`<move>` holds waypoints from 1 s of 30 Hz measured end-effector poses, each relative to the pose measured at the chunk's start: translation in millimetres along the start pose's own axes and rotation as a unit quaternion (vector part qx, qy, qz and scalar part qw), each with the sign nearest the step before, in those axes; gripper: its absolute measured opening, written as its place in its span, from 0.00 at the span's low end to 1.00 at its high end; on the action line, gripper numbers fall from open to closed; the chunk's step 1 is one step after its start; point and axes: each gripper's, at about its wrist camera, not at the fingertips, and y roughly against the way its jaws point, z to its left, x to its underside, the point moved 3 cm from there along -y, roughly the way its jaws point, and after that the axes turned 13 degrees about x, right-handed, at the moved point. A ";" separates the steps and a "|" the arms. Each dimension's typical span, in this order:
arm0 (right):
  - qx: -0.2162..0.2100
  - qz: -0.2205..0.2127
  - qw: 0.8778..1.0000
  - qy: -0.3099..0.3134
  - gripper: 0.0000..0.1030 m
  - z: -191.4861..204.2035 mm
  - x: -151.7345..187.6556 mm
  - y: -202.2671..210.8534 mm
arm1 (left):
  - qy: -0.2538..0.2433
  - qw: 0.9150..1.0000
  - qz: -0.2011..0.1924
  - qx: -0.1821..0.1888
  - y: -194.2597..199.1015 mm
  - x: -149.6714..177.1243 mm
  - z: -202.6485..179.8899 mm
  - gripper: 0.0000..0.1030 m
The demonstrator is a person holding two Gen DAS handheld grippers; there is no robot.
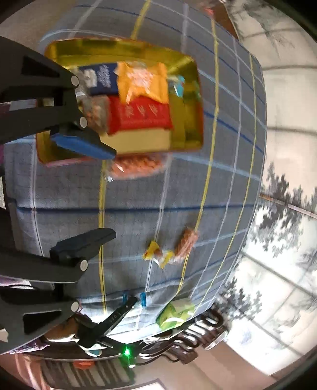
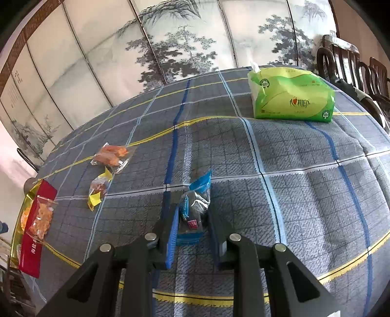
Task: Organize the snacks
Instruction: 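Carry the peanut bag into the gold tray and open the left tool, then grasp the yellow candy packet with the left tool while the right tool holds the blue packet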
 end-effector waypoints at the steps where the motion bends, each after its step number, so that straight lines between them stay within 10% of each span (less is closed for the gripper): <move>1: -0.002 0.000 1.000 -0.001 0.23 -0.4 0.1 -0.1 | -0.004 1.000 0.005 0.004 -3.9 -3.3 -3.9 0.51; 7: -0.016 0.003 1.000 -0.002 0.23 -0.8 0.9 0.1 | -0.033 0.998 0.052 -0.034 -36.5 -34.6 -11.6 0.49; 11: -0.023 0.004 1.000 -0.004 0.23 -1.8 0.8 0.0 | -0.028 0.992 0.113 -0.042 -61.6 -56.9 -3.7 0.27; 27: -0.025 -0.002 1.000 0.006 0.23 1.4 0.9 3.8 | -0.067 0.990 0.120 -0.012 -80.0 -44.0 -28.0 0.31; 30: -0.026 0.000 1.000 0.006 0.23 1.7 1.1 3.0 | -0.087 0.989 0.119 -0.004 -89.5 -41.8 -40.1 0.49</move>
